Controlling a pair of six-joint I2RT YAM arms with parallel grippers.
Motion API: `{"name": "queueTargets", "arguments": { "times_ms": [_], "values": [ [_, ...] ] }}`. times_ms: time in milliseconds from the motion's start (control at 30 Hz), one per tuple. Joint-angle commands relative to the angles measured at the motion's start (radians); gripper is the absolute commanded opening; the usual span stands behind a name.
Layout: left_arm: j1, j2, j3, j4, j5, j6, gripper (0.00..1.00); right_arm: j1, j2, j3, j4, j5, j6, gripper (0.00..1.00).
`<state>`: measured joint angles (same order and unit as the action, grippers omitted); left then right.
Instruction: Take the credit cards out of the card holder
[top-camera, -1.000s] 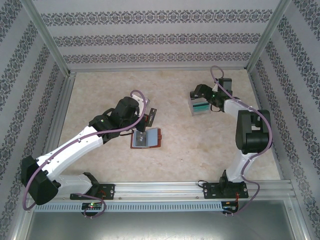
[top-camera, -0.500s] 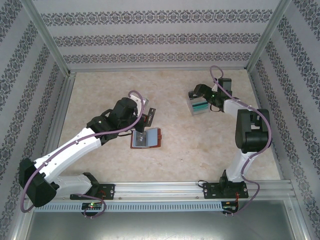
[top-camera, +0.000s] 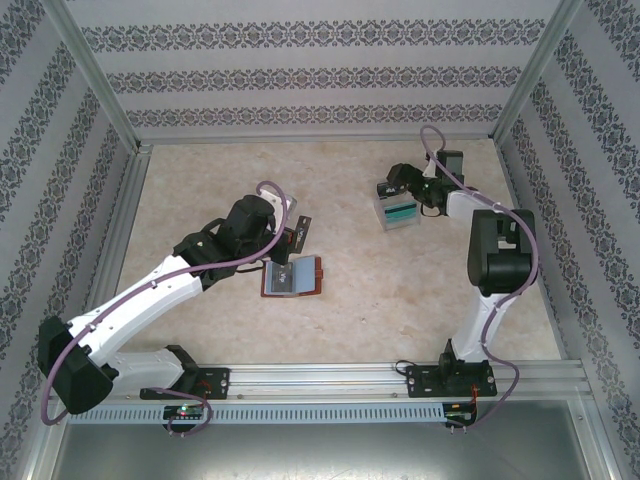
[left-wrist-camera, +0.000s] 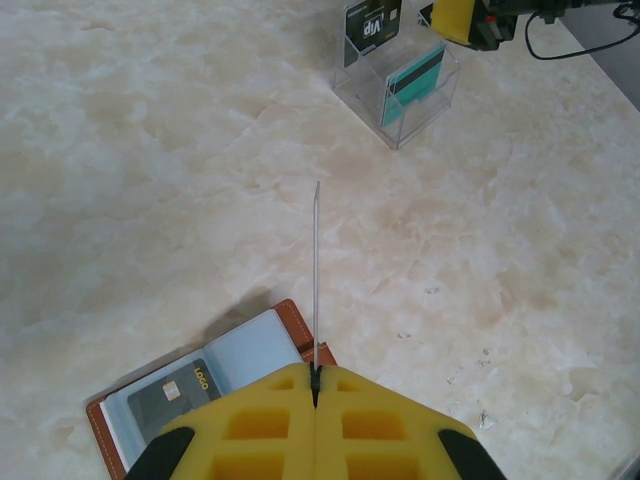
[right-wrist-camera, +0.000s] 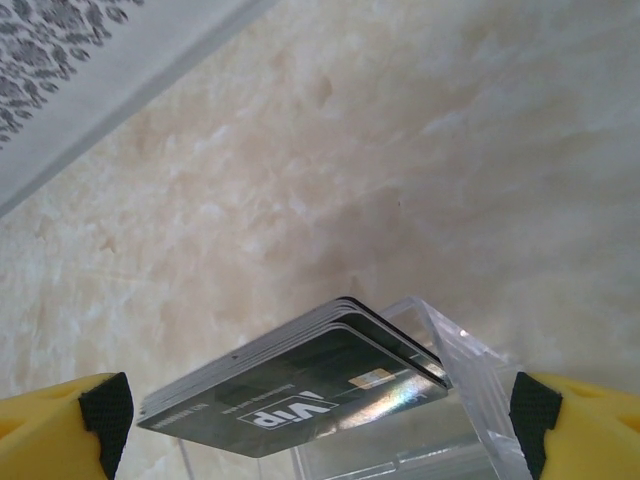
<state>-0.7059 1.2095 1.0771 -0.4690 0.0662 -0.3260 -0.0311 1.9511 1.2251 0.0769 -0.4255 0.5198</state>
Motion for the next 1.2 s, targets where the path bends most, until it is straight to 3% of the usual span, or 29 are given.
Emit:
{"name": "queueTargets", "arguments": {
  "times_ms": [0, 333, 667, 1167],
  "values": [
    [-0.003, 0.015, 0.015, -0.021, -0.015, -0.014, 0.0, -0.002, 0.03, 0.026, 0.011, -0.066, -0.003, 0.98],
    [-0.001, 0.002, -0.008, -0.007, -0.012, -0.018, 0.0, 0.062, -0.013, -0.071, 0.06, -0.081, 0.021, 0.98],
    [0.002, -0.038, -0.049, 0.003, -0.014, -0.022, 0.0, 0.184, -0.13, -0.234, 0.117, 0.006, 0.082, 0.98],
    [0.002, -0.11, -0.103, 0.0, -0.013, -0.026, 0.0, 0.379, -0.17, -0.308, 0.171, 0.128, 0.167, 0.98]
  ]
}}
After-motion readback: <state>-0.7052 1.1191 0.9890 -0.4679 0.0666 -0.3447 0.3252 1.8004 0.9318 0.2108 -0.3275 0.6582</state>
